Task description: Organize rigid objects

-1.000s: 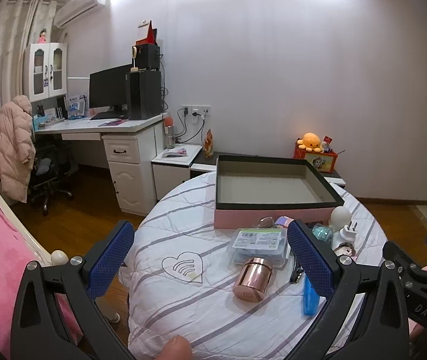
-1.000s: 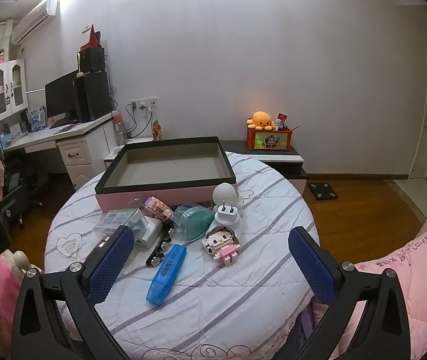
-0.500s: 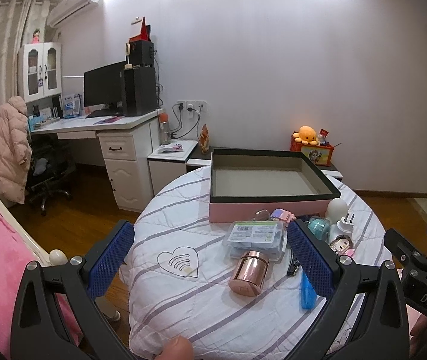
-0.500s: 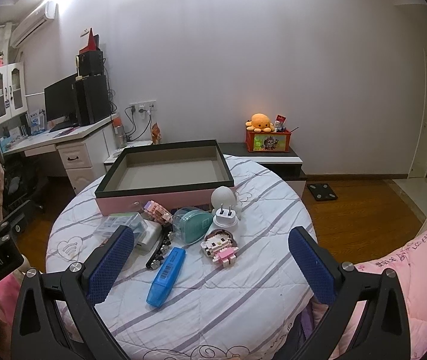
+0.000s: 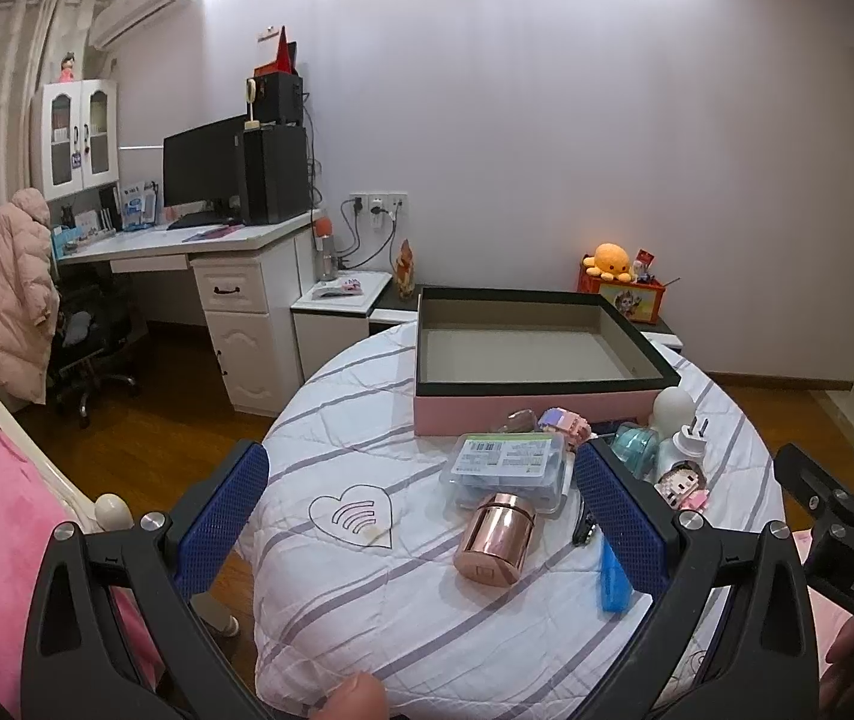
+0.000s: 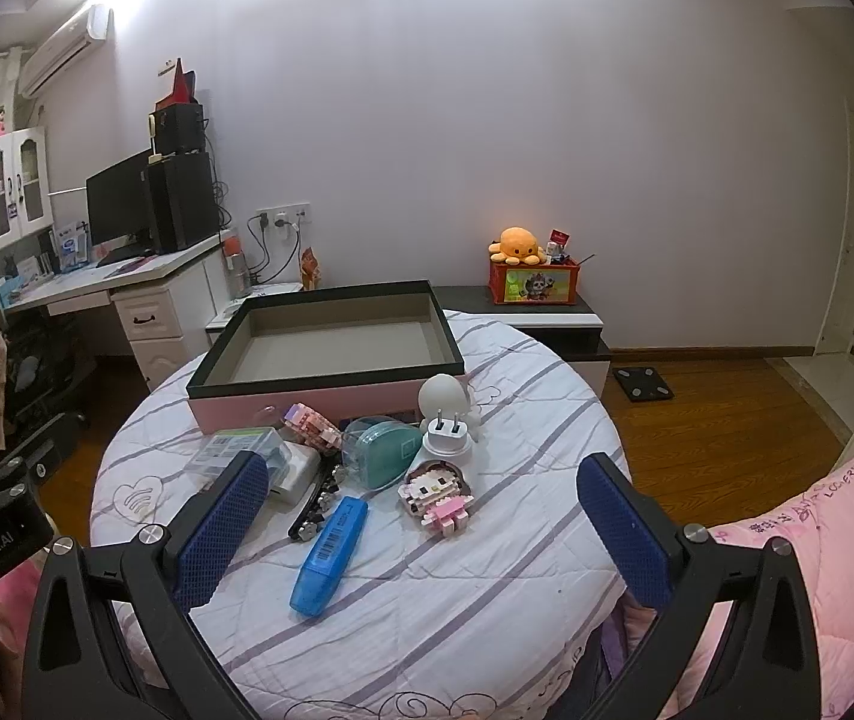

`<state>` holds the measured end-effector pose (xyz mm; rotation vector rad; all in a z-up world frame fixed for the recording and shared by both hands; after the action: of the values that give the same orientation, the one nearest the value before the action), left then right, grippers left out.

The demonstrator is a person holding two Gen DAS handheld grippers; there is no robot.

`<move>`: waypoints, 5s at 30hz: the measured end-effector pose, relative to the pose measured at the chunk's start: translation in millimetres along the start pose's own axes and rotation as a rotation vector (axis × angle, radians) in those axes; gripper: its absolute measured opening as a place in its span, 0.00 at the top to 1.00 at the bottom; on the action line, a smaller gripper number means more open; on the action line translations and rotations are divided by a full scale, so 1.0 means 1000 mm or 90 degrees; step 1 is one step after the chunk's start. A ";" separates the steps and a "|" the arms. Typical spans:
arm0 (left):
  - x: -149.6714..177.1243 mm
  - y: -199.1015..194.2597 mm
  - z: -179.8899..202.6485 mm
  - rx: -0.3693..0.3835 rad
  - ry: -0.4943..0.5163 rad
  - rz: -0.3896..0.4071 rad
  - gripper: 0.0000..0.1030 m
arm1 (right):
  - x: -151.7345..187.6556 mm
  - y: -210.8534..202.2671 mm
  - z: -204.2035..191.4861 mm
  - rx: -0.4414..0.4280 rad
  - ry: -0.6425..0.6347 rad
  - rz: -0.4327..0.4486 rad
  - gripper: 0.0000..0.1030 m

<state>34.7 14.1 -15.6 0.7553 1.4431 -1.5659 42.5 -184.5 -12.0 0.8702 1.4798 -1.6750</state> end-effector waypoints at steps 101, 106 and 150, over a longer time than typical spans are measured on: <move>-0.039 0.126 0.020 0.152 -0.011 -0.096 0.54 | -0.044 0.116 -0.035 -0.253 -0.064 -0.044 0.74; -0.062 0.171 0.036 0.149 -0.008 -0.110 0.54 | -0.078 0.170 -0.037 -0.257 -0.060 -0.075 0.74; -0.075 0.074 0.021 0.001 0.005 0.013 0.00 | -0.085 0.079 0.016 -0.162 0.022 0.000 0.00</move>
<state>136.4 9.4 18.5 0.7757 1.4357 -1.5515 154.0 -199.0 23.1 0.7616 1.6728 -1.4379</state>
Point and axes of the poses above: each gripper's, at about its wrist camera, not at the fingertips, and y roughly the way its jaws point, z to its right, x to its underside, the point moved 6 cm from there along y, roughly the way its jaws point, and after that the axes turned 9 degrees about -y, right-handed, at the moved point
